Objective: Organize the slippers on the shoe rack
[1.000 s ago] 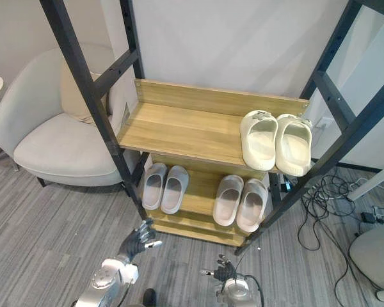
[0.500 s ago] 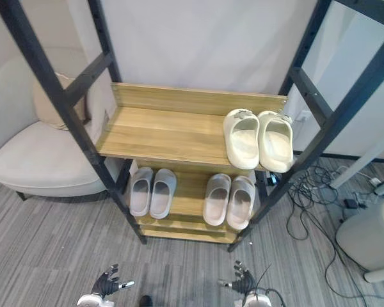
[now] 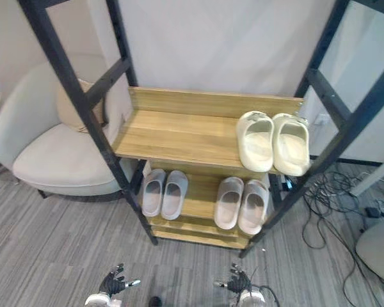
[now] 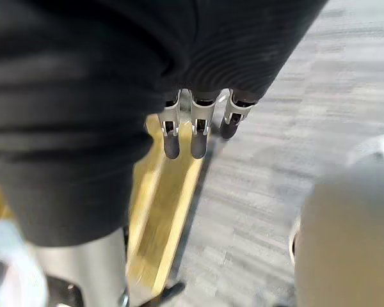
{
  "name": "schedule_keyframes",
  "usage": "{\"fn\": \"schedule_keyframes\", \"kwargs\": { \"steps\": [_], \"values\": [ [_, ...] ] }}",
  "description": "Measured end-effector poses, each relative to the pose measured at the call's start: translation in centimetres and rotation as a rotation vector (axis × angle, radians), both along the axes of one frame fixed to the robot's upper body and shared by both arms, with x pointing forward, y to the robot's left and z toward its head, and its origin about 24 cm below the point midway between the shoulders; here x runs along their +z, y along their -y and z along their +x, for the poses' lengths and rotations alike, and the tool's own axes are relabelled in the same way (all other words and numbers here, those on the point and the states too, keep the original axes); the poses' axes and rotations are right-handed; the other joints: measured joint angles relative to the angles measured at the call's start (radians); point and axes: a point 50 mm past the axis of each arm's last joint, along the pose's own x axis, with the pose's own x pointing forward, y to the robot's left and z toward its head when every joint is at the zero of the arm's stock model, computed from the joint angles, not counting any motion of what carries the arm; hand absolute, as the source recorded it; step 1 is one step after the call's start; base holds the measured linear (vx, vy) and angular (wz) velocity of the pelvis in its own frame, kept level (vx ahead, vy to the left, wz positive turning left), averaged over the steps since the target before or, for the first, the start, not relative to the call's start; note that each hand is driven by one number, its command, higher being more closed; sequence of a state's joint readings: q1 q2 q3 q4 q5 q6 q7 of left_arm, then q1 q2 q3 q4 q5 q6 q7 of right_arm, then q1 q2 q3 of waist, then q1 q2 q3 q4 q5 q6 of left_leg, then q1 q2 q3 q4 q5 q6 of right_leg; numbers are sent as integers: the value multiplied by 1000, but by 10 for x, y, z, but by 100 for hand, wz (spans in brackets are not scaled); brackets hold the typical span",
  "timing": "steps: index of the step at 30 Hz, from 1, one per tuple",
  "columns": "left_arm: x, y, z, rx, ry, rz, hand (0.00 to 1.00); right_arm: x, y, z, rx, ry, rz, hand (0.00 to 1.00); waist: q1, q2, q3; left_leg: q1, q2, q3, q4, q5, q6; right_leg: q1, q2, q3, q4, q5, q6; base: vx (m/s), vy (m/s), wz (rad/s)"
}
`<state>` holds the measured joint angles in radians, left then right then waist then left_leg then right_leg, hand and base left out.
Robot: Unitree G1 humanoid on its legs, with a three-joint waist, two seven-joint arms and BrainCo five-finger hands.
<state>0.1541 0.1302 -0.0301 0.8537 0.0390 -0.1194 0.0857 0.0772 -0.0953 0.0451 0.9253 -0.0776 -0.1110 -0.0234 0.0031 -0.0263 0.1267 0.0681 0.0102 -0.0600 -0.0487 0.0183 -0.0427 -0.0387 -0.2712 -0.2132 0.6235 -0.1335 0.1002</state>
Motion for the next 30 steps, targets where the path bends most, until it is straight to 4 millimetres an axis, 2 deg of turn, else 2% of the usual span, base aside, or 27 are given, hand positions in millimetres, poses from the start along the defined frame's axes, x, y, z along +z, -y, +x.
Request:
{"fn": "schedule_keyframes", "kwargs": {
  "steps": [1, 2, 3, 4, 5, 6, 8, 9, 10, 11, 12, 14, 15, 16, 17, 19, 20, 21, 22, 24, 27, 29, 30],
  "values": [
    [1, -1, 5, 0, 11, 3, 0, 1, -3, 1, -2, 8, 7, 0, -5, -9, -1, -39, -5, -75, 22, -1, 0, -3, 45, 92, -32, -70, -5, -37, -90, 184],
    [3, -1, 10, -1, 27, 9, 0, 1, -1, 2, -8, 17, 2, 0, -5, -11, 0, -84, -19, -148, 46, 1, 1, -16, 97, 174, -107, -109, -4, -35, -108, 174],
    [4, -2, 11, 0, 29, 10, 0, 1, -1, 2, -12, 17, 1, 0, -5, -12, 0, -94, -23, -161, 52, 1, 0, -17, 106, 193, -126, -113, -1, -33, -115, 159],
    [4, -2, 12, 1, 31, 13, 0, 2, -1, 4, -22, 28, 0, 0, -5, -22, 5, -122, -47, -197, 58, 11, -7, -14, 129, 265, -212, -110, -2, -51, -152, 128],
    [4, -3, 12, 4, 32, 17, 0, 3, -2, 7, -27, 38, 5, 0, -2, -46, 9, -144, -82, -234, 69, 19, -18, 4, 111, 281, -269, -153, 6, -60, -164, 121],
    [4, -4, 12, 5, 32, 20, 0, 4, -2, 10, -27, 46, 4, 0, 0, -47, 8, -151, -88, -241, 68, 23, -23, 12, 109, 275, -284, -166, 3, -80, -177, 114],
    [3, 14, 16, 4, 42, -30, 0, 8, 6, 18, -47, 67, -12, 0, 3, 27, 23, -211, -65, -314, 67, 52, -50, 27, 133, 153, -347, -153, -17, -68, -139, 111],
    [3, 16, 17, 0, 44, -34, 0, 8, 8, 18, -48, 69, -18, 0, 3, 34, 24, -219, -61, -318, 68, 55, -52, 31, 137, 137, -353, -151, -19, 6, -145, 117],
    [4, 22, 20, -5, 52, -52, 0, 9, 9, 19, -51, 71, -22, 0, 0, 47, 29, -251, -47, -310, 75, 76, -63, 46, 149, 75, -377, -142, -26, 80, -171, 129],
    [5, 24, 25, -14, 63, -56, 0, 8, 5, 19, -57, 72, -12, 0, -2, 42, 36, -287, -33, -210, 92, 88, -33, 67, 150, 13, -391, -137, -32, 80, -171, 132],
    [5, 24, 25, -16, 63, -57, 0, 9, 5, 20, -59, 75, -10, 0, -2, 37, 42, -295, -25, -163, 103, 87, -21, 73, 150, -2, -393, -137, -32, 91, -107, 122],
    [9, 26, 37, -42, 92, -55, 0, 15, 4, 35, -84, 117, -5, 0, -1, 17, 64, -371, 31, 208, 227, 42, 75, 78, 146, -84, -393, -137, -33, 86, -44, 101],
    [10, 26, 38, -43, 95, -54, 0, 16, 4, 38, -84, 124, -7, 0, -1, 15, 67, -380, 38, 250, 245, 36, 85, 78, 146, -92, -392, -137, -33, 137, -8, 96],
    [12, 27, 43, -50, 108, -53, 0, 21, 3, 48, -83, 154, -12, 0, -4, 12, 81, -404, 46, 370, 298, 30, 106, 95, 148, -116, -391, -137, -33, 147, 13, 75],
    [12, 28, 45, -53, 111, -56, 0, 21, 4, 49, -87, 159, -12, 0, -5, 11, 86, -406, 42, 391, 302, 33, 118, 103, 147, -124, -391, -137, -33, 170, 32, 114],
    [13, 32, 46, -63, 117, -63, 0, 23, 9, 51, -100, 170, -21, 0, -8, 13, 89, -400, -6, 410, 257, 63, 164, 132, 129, -176, -409, -133, -43, 185, 108, 135],
    [14, 28, 49, -57, 121, -57, 0, 26, 5, 56, -106, 190, -1, 0, -2, 4, 93, -396, 18, 572, 368, -110, 207, 166, 109, -241, -441, -155, -14, 239, 171, 105],
    [14, 27, 49, -57, 117, -52, 0, 27, 3, 58, -105, 200, 4, 0, -1, 10, 92, -402, 45, 611, 459, -177, 220, 172, 105, -254, -437, -166, -2, 287, 158, 73],
    [10, 26, 45, -55, 89, -49, 0, 30, 4, 61, -114, 215, 8, 0, -8, 44, 97, -395, 78, 631, 517, -255, 180, 188, 134, -263, -415, -176, 14, 273, 80, 57],
    [11, 29, 49, -74, 91, -54, 0, 25, 4, 53, -122, 188, 13, 0, -22, 37, 98, -350, -12, 572, 402, -205, 191, 197, 112, -260, -423, -156, -2, 205, 132, 82],
    [10, 29, 48, -74, 85, -52, 0, 23, 4, 49, -118, 172, 10, 0, -16, 35, 97, -318, -55, 521, 354, -191, 193, 179, 114, -250, -378, -151, 3, 89, 129, 62],
    [8, 26, 44, -73, 67, -45, 0, 24, 0, 53, -91, 181, 11, 0, -14, 36, 97, -276, -83, 469, 292, -187, 196, 98, 70, -212, -143, -160, 16, 40, 132, 45],
    [7, 26, 43, -78, 64, -43, 0, 24, 0, 53, -83, 178, 11, 0, -17, 36, 97, -263, -91, 453, 274, -181, 190, 77, 60, -202, -90, -161, 14, 47, 165, 73]
  ]
}}
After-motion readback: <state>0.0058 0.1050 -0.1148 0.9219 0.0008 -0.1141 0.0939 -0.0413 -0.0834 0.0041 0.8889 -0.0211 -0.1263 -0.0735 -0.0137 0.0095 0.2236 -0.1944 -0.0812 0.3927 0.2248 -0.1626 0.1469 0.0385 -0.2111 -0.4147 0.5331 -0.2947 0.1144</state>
